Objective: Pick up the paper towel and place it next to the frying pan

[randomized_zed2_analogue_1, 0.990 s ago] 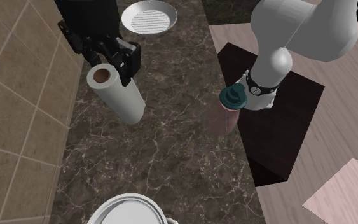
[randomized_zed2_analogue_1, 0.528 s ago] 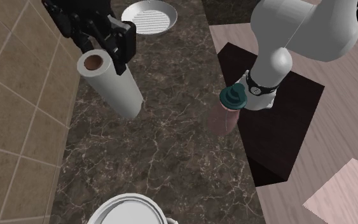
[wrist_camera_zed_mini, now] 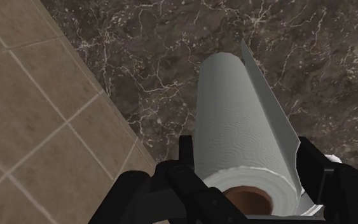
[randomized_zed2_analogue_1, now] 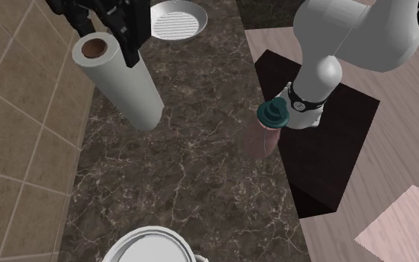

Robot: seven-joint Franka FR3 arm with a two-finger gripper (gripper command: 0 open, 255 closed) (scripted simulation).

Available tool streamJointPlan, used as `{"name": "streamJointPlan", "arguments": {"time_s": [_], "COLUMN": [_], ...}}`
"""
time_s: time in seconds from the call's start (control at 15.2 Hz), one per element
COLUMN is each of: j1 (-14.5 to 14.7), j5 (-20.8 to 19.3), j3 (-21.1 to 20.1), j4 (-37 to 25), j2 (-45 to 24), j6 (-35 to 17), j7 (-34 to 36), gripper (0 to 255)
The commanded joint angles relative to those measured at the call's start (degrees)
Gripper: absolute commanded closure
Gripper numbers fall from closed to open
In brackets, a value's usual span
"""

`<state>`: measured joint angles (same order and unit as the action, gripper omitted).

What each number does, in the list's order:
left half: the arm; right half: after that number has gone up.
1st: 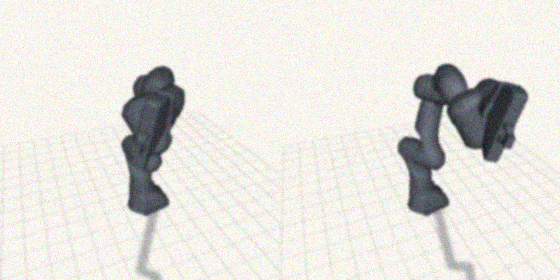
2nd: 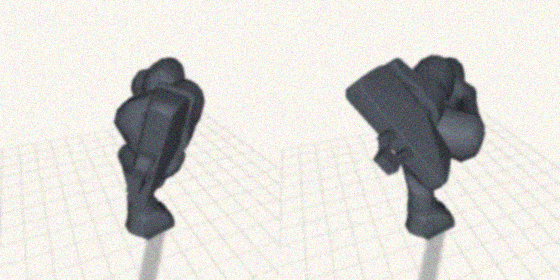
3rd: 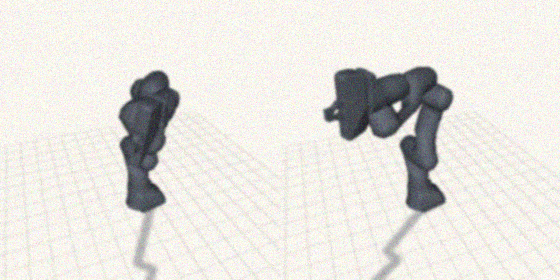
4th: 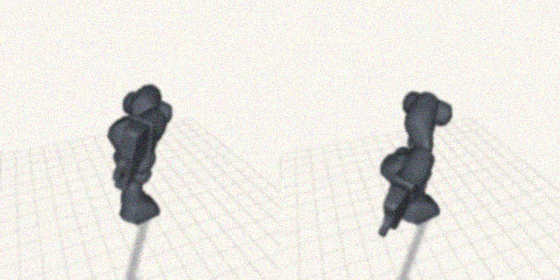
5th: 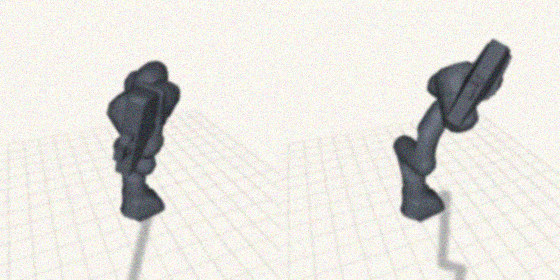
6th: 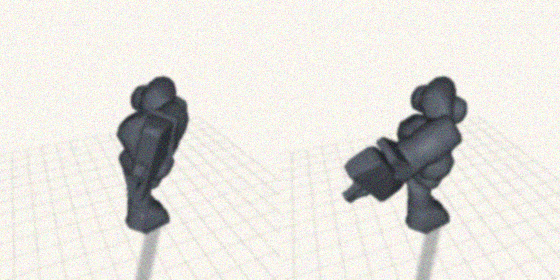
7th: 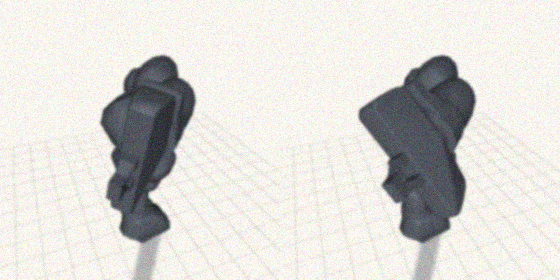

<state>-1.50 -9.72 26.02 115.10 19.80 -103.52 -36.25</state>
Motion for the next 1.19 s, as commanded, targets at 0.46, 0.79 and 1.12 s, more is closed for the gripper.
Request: {"name": "streamJointPlan", "arguments": {"time_s": [0.46,0.79,1.12], "j1": [0.41,0.64,0.86], "j5": [0.80,1.34,1.99], "j3": [-0.29,-0.29,-0.14], "j4": [-8.14,-13.15,-18.61], "j2": [-1.35,-2.56,-4.16], "j6": [6.88,10.74,14.68], "j7": [-0.65,-1.14,-1.75], "gripper": [255,255,255]}}
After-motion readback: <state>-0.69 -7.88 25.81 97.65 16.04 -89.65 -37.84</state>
